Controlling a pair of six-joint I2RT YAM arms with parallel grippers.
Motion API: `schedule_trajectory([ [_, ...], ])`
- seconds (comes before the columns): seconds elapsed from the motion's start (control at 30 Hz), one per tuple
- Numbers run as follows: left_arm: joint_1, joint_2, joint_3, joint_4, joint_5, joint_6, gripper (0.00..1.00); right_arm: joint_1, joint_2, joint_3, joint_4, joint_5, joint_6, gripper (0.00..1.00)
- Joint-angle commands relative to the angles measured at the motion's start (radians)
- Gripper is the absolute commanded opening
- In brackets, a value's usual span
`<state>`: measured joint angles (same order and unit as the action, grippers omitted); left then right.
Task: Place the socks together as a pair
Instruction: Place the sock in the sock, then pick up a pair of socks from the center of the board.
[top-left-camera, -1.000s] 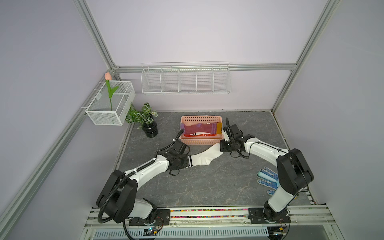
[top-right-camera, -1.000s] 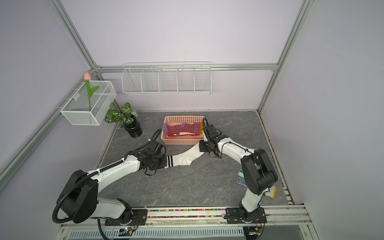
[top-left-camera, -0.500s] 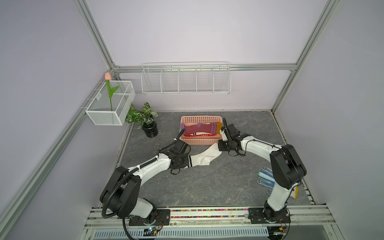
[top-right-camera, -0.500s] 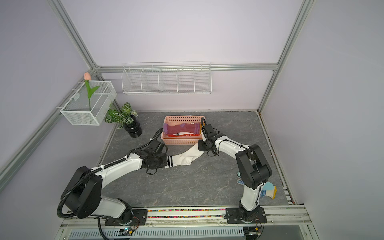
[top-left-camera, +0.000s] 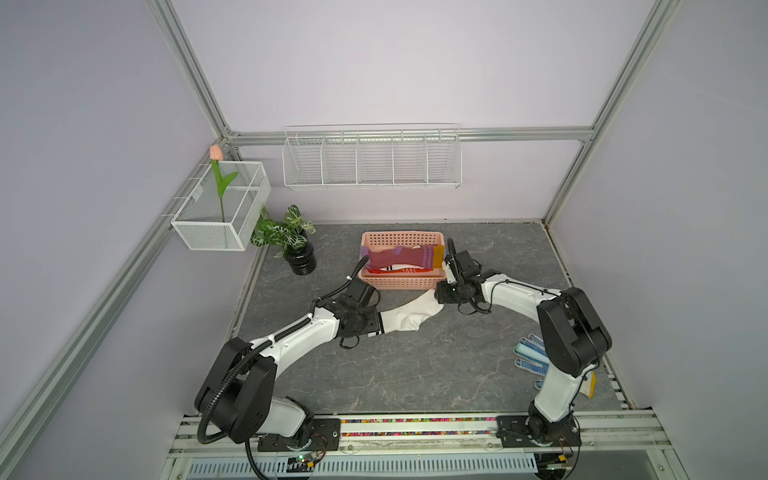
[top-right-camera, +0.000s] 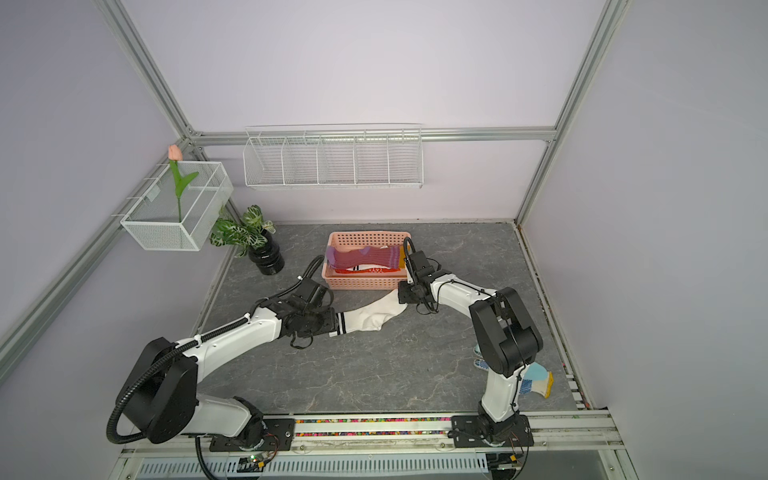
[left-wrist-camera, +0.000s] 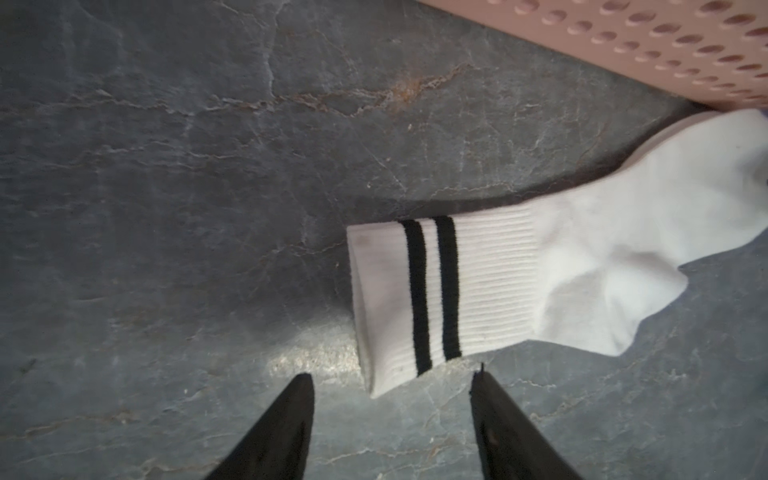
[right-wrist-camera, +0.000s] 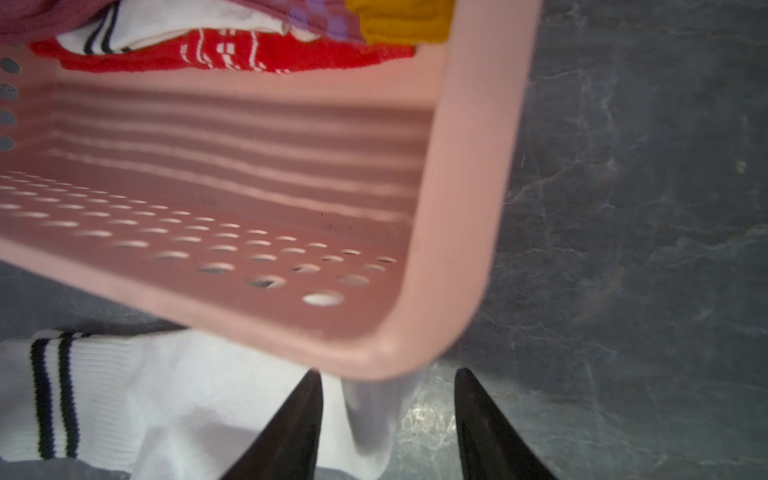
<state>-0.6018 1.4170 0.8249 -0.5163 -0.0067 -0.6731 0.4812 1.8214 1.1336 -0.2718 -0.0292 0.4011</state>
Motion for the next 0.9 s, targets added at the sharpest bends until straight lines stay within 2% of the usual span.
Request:
schedule_trajectory([
  [0.0, 0.004, -0.002, -0.03, 0.02, -0.015, -0.053, 0.65, -0.017, -0.015, -0.033, 0.06, -0.039, 0.023, 0.55],
  [0.43, 0.004, 0.047, -0.088, 0.105, 0.018, -0.125, 0.64, -0.027, 0.018, -0.09, 0.167, -0.11, 0.067, 0.58],
  [0.77, 0.005, 0.074, -0.119, 0.151, 0.031, -0.155, 0.59, -0.026, 0.04, -0.147, 0.224, -0.136, 0.108, 0.53],
  [0.87, 0.005, 0.074, -0.128, 0.158, 0.027, -0.157, 0.57, -0.025, 0.049, -0.159, 0.24, -0.151, 0.12, 0.49],
])
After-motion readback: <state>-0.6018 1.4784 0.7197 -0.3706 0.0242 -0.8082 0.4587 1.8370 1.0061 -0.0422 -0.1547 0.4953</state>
